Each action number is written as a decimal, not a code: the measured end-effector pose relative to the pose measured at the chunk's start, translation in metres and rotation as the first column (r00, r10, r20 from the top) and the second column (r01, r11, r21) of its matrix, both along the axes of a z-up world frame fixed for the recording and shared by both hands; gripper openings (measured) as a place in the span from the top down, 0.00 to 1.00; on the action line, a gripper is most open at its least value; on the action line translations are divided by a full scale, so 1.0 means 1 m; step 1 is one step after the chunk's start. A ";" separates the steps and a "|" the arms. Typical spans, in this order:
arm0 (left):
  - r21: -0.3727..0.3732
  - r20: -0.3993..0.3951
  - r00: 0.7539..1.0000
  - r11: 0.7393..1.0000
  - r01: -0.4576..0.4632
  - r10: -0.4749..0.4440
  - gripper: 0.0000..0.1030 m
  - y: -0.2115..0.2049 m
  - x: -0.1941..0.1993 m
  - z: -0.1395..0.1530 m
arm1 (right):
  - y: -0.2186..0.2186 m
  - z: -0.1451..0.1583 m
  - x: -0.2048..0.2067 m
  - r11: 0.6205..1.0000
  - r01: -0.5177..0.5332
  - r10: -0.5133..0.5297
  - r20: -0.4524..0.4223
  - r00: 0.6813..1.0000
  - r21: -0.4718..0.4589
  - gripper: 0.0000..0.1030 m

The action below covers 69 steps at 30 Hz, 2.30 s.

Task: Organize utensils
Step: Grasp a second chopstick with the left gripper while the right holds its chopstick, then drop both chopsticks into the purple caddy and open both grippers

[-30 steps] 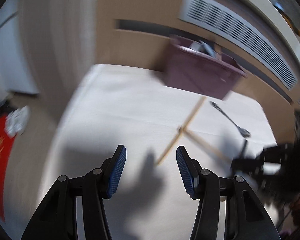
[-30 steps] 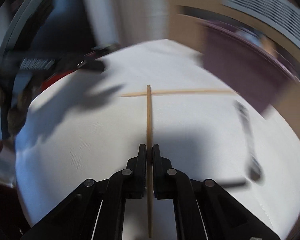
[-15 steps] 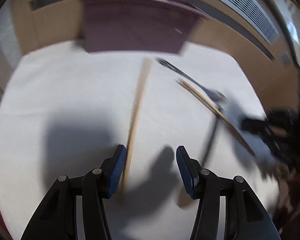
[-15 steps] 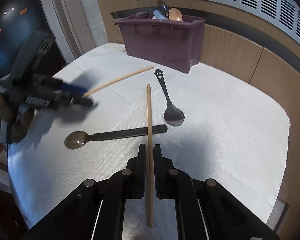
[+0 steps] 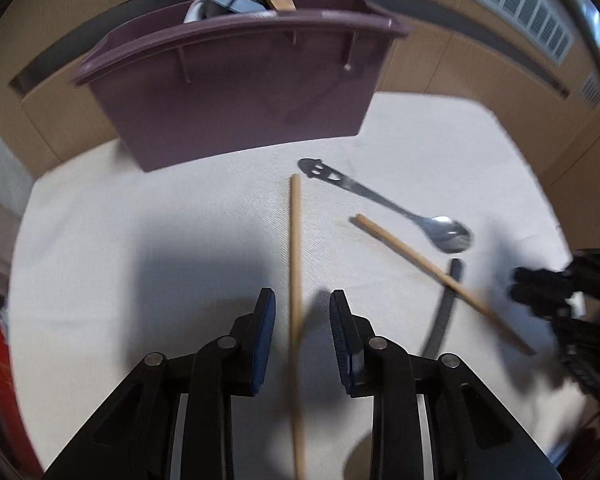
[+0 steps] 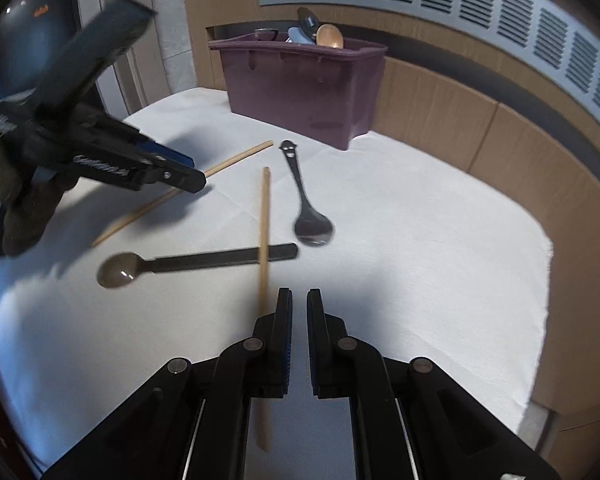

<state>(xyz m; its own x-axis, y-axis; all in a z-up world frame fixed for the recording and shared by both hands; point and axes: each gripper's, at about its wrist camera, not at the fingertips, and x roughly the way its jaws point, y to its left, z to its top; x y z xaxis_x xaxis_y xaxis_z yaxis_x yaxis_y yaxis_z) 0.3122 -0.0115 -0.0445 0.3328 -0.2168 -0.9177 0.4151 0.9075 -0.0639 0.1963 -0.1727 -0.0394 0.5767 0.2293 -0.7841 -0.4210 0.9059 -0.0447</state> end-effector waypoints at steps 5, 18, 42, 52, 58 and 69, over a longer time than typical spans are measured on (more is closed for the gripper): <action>0.055 -0.016 1.000 0.998 -0.016 0.017 0.81 -0.012 0.008 -0.005 | -0.011 -0.005 0.003 1.000 0.019 -0.019 -0.014 1.000 0.016 0.93; -0.222 0.056 0.978 0.958 -0.182 0.199 0.94 0.028 -0.024 0.022 | 0.002 0.007 0.017 0.997 0.013 -0.010 -0.041 0.999 0.078 0.91; -0.406 0.190 0.920 0.881 -0.243 0.341 0.94 0.097 -0.077 0.061 | 0.048 0.022 0.058 0.996 0.042 -0.035 -0.102 0.994 0.072 0.94; -0.458 0.233 0.903 0.860 -0.224 0.360 0.94 0.090 -0.081 0.082 | 0.038 0.071 0.031 0.981 0.007 -0.013 0.032 0.999 0.191 0.94; -0.490 0.294 0.882 0.851 -0.191 0.368 0.94 0.085 -0.074 0.116 | 0.034 0.090 0.039 0.973 0.017 -0.036 0.076 0.996 0.231 0.94; -0.585 0.634 0.582 0.808 -0.070 0.509 0.94 0.083 -0.023 0.245 | 0.012 0.258 0.049 0.864 -0.080 -0.265 0.585 0.767 0.497 0.94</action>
<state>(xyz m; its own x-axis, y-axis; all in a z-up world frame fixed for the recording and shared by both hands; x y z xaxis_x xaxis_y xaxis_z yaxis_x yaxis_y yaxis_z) 0.2891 0.0712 0.2008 0.9524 -0.2776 -0.1262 0.2302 0.9259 -0.2995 0.2449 -0.1603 0.2182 0.9231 0.3811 -0.0518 -0.3673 0.9134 0.1754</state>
